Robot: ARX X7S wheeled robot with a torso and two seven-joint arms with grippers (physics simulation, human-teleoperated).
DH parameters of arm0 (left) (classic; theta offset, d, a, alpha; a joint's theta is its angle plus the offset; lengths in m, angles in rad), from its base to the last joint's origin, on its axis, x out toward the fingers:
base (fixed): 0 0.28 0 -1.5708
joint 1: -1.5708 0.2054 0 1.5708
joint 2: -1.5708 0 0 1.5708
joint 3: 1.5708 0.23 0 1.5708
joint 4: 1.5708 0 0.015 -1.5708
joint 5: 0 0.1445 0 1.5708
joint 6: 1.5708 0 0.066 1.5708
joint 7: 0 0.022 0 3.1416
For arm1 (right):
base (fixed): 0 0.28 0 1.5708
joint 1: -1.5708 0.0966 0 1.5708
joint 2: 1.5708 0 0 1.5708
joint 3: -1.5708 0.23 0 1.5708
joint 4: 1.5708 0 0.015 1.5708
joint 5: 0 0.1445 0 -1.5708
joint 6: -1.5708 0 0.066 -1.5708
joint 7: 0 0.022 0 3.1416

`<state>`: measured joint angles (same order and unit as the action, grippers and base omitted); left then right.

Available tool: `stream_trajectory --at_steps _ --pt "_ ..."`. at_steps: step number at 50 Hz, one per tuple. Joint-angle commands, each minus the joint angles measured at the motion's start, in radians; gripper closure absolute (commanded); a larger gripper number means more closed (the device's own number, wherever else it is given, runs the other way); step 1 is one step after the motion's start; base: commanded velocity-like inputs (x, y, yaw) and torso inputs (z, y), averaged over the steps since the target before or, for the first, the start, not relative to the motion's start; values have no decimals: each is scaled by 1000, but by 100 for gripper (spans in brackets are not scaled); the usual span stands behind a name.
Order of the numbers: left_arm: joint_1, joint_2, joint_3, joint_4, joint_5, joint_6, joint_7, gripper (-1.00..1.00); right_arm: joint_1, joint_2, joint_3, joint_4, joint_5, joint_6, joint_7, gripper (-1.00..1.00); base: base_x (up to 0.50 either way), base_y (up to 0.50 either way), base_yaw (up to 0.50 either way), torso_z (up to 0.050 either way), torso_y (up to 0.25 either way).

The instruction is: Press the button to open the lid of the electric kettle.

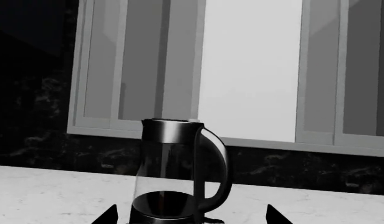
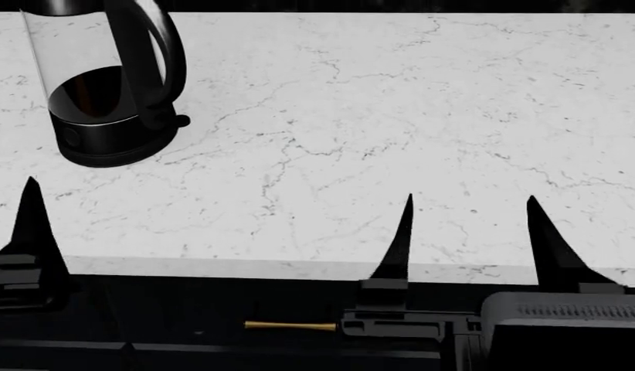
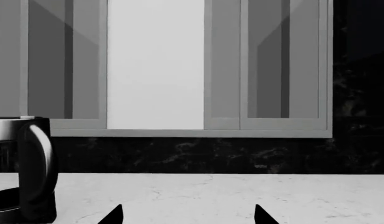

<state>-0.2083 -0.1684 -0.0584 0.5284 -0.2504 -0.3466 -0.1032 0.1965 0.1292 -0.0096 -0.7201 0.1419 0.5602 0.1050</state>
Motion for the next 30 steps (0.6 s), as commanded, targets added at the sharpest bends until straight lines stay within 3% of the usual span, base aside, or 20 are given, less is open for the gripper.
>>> stream_trajectory --at_steps 1,5,11,22,30 --pt "-103 -76 -91 85 -57 -77 -15 -100 91 44 63 -170 59 207 9 -100 0 0 0 50 0" --pt "-98 -87 -111 51 -45 -44 -12 -100 84 61 60 -173 41 206 21 -100 0 0 0 50 0" --pt "-73 -100 -44 12 91 4 -47 -100 93 70 25 -167 14 198 39 -100 14 479 0 50 0" --pt "-64 -112 -124 17 57 63 -51 -100 85 94 7 -195 -20 193 65 -100 75 500 0 0 0" --pt "-61 -114 -122 32 70 72 -64 -100 65 116 -2 -209 -7 156 43 -100 369 394 0 0 0"
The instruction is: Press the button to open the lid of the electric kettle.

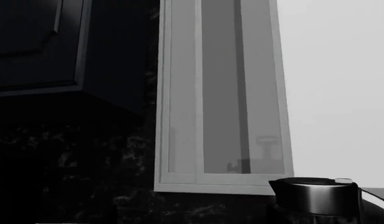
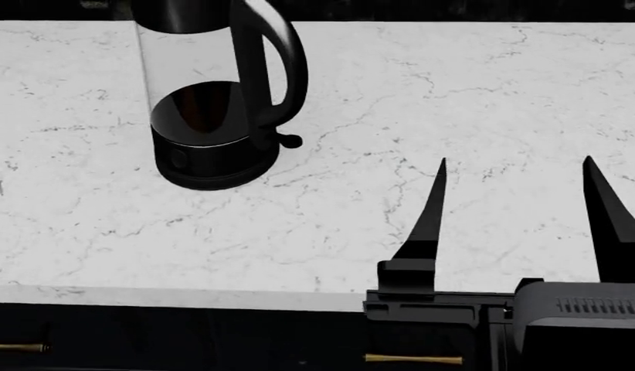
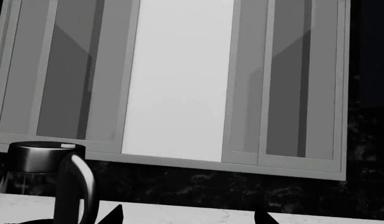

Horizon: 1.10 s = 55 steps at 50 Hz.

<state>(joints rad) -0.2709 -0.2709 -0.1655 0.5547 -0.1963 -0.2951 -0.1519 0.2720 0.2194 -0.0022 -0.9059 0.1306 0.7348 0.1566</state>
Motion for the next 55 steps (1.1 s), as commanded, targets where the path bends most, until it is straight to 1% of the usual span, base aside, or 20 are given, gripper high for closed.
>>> stream_trajectory --at_steps 1,5,10,13,15,25,30,32,38,39,43,44,46,55 --pt "-8 -18 -18 27 6 -11 -19 -100 -16 19 7 -20 30 -31 -23 -100 500 141 0 0 0" --pt "-11 -20 -35 68 -18 -56 -30 -100 -26 11 32 0 60 -58 -36 -100 500 35 0 0 0" --pt "-12 -22 -46 71 -31 -65 -33 -100 -35 11 49 -1 74 -69 -37 -100 500 0 0 0 0" --pt "-16 -22 -47 49 -32 -48 -29 -100 -31 9 37 14 68 -78 -34 -100 500 0 0 0 0" --pt "-2 -18 -48 40 -30 -26 -26 -100 -19 6 33 0 73 -52 -25 -100 500 0 0 0 0" --pt "-8 -18 -50 9 -37 -1 -22 -100 -7 -11 63 4 124 -17 -20 -100 500 0 0 0 0" --pt "-11 -20 -68 10 -51 -7 -29 -100 1 -17 73 2 134 -1 -6 -100 51 0 0 0 0" --pt "-11 -19 -64 9 -47 -5 -31 -100 6 -1 51 0 111 15 4 -100 127 250 0 0 0" --pt "-11 -22 -60 13 -47 -10 -35 -100 -9 -16 83 11 141 -27 -5 -100 255 486 0 0 0" --pt "-10 -21 -60 14 -49 -10 -35 -100 -2 -13 79 0 137 -5 6 -100 0 0 0 0 0" --pt "-8 -22 -57 14 -49 -8 -36 -100 -10 -10 78 -4 140 -26 1 -100 0 0 0 0 4" --pt "-8 -22 -56 15 -49 -9 -36 -100 -19 7 52 -6 112 -55 -4 -100 500 0 0 0 0" --pt "-6 -23 -53 17 -48 -8 -37 -100 -8 2 60 -6 130 -29 -1 -100 500 0 0 0 0" --pt "-7 -28 -59 18 -59 -12 -39 -100 -7 1 63 10 153 -33 -7 -100 500 0 0 0 0"
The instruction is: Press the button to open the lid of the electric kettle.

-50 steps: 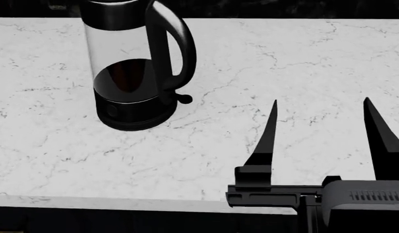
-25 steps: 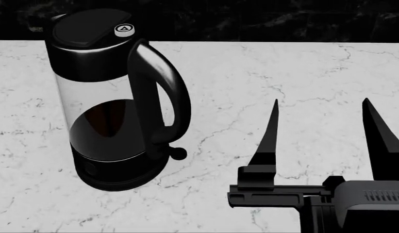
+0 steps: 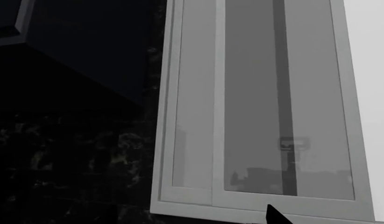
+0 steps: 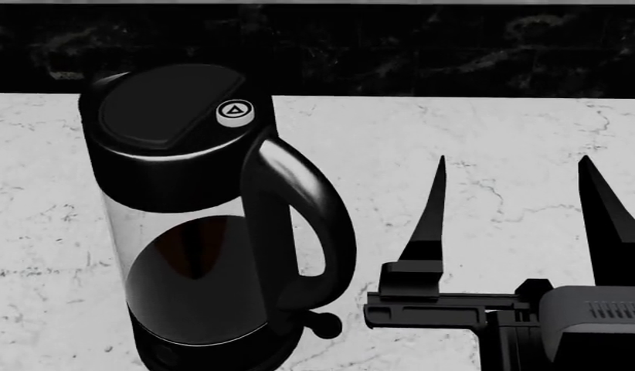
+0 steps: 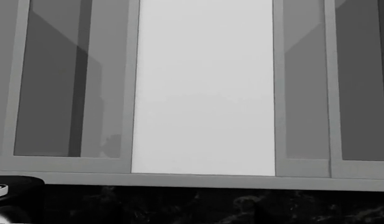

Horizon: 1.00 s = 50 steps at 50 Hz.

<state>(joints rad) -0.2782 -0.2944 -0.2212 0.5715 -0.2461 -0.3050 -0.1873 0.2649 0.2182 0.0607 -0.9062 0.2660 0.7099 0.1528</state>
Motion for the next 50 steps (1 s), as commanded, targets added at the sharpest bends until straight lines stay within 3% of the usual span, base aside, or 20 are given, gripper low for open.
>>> stream_trajectory --at_steps 1,9,12,14,15,17,19,21,24,33,39,40,46,50 --pt "1 -4 -1 2 -8 -1 -3 -100 0 2 1 10 20 -7 -2 -100 500 0 0 0 0" --pt "4 -7 6 4 -7 1 -5 -100 8 9 21 -14 59 24 -5 -100 407 0 0 0 1" --pt "2 -7 6 0 -12 -2 -5 -100 87 25 69 -80 111 198 37 -100 0 0 0 0 0" --pt "5 -8 8 5 -12 -3 -5 -100 261 88 68 -140 205 422 112 -100 0 0 0 0 0" --pt "5 -10 7 11 -15 -7 -5 -100 398 140 98 -141 355 547 227 -100 0 0 0 0 0" --pt "5 -11 3 13 -20 -8 -5 -100 620 129 219 -138 617 793 334 -100 0 0 0 0 0" --pt "5 -13 0 12 -24 -7 -5 -100 810 183 235 -19 875 860 532 -100 0 0 0 0 0" --pt "4 -14 -5 16 -31 -11 -5 -100 1005 274 136 142 1155 858 801 -100 0 0 0 0 0" --pt "4 -16 -10 20 -35 -12 -7 -100 1194 325 -2 329 1413 830 997 -100 0 0 0 0 0" --pt "9 -21 -22 35 -51 -19 -11 -100 1582 321 -421 898 1795 834 992 -100 0 0 0 0 0" --pt "10 -24 -26 37 -57 -19 -13 -100 1750 284 -570 1082 1758 852 782 -100 0 0 0 0 0" --pt "10 -24 -27 36 -57 -18 -13 -100 1774 279 -603 1122 1764 852 759 100 0 0 0 0 0" --pt "9 -26 -30 31 -61 -16 -14 -100 1840 273 -747 1182 1690 852 540 100 0 0 0 0 0" --pt "10 -28 -32 36 -65 -19 -17 -100 1856 263 -799 1193 1697 845 494 100 0 0 0 0 0"
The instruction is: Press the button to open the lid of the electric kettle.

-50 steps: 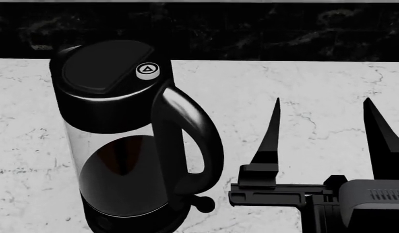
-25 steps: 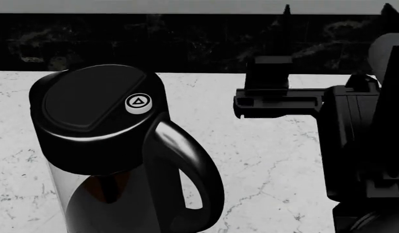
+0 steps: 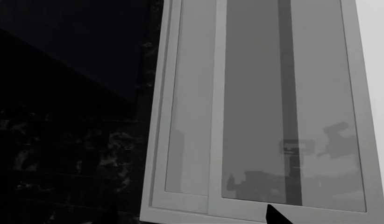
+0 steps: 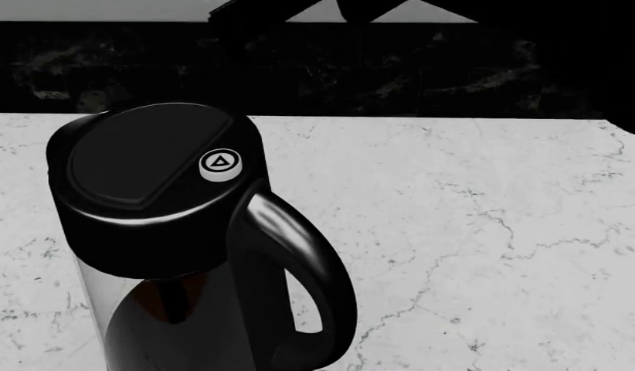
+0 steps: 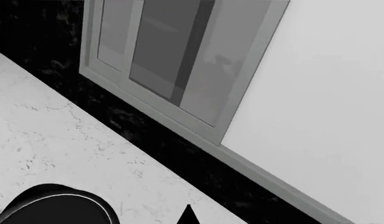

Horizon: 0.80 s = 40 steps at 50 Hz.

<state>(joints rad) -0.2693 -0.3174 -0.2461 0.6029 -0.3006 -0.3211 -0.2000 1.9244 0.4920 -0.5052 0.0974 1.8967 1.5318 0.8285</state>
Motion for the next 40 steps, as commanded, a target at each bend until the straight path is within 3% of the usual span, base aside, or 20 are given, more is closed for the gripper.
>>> stream_trajectory --at_steps 1,17,40 --pt "2 -5 -7 5 -10 -2 -4 -100 198 -13 -261 179 87 29 -192 100 0 0 0 0 0" --pt "6 -13 0 9 -10 1 -7 -100 155 -81 -415 154 -34 10 -385 100 0 0 0 0 0" --pt "10 -20 1 15 -20 2 -12 -100 161 -122 -546 84 -4 -5 -477 100 0 0 0 0 0"
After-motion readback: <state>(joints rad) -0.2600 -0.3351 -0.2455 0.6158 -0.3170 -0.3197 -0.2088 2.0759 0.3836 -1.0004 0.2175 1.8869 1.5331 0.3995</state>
